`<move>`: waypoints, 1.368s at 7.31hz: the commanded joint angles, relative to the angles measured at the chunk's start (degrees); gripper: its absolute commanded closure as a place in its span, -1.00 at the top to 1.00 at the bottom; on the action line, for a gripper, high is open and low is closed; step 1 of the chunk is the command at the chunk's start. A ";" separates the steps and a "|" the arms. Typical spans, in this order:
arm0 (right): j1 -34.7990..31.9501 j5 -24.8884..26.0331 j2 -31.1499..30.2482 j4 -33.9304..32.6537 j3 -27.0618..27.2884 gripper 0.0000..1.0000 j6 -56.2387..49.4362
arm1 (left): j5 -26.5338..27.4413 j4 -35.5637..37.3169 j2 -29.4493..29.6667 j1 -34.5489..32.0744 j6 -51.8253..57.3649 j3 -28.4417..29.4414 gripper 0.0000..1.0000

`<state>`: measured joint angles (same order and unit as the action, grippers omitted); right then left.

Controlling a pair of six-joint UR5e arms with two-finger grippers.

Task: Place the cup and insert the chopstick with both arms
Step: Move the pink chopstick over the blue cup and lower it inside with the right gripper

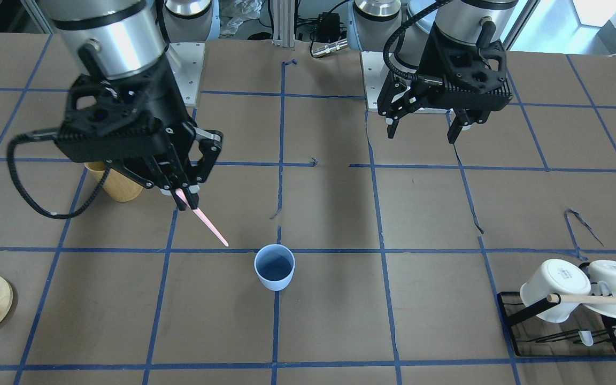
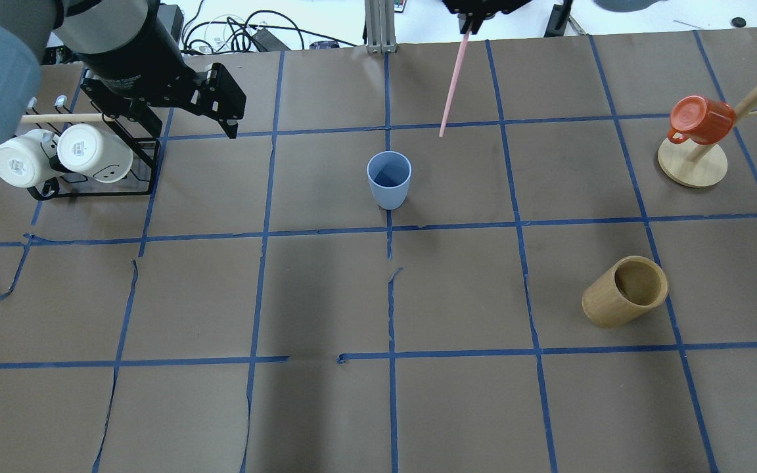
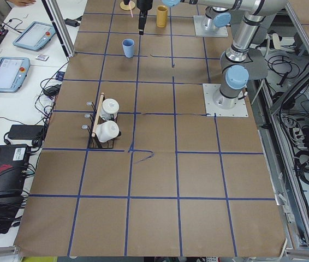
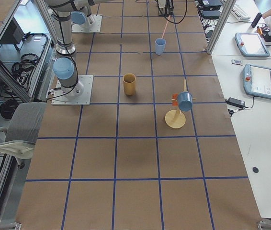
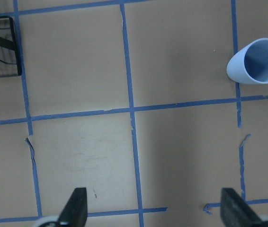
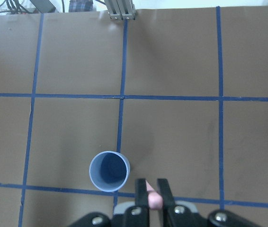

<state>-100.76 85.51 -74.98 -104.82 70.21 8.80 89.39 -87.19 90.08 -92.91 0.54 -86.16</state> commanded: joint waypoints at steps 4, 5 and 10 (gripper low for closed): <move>-8.12 5.26 4.67 -8.46 3.78 -1.00 4.19 | -0.18 0.18 -0.60 0.27 -0.27 0.21 1.00; -8.14 5.54 4.93 -10.82 5.10 -1.00 4.38 | -0.44 0.18 -0.61 0.27 -0.27 0.03 1.00; -9.37 5.02 5.46 -21.78 14.93 -1.00 5.00 | -0.71 0.44 -0.78 0.10 -0.45 -0.58 1.00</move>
<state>-110.08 90.68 -69.70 -121.73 81.69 13.69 88.69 -86.88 89.32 -92.77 0.19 -86.60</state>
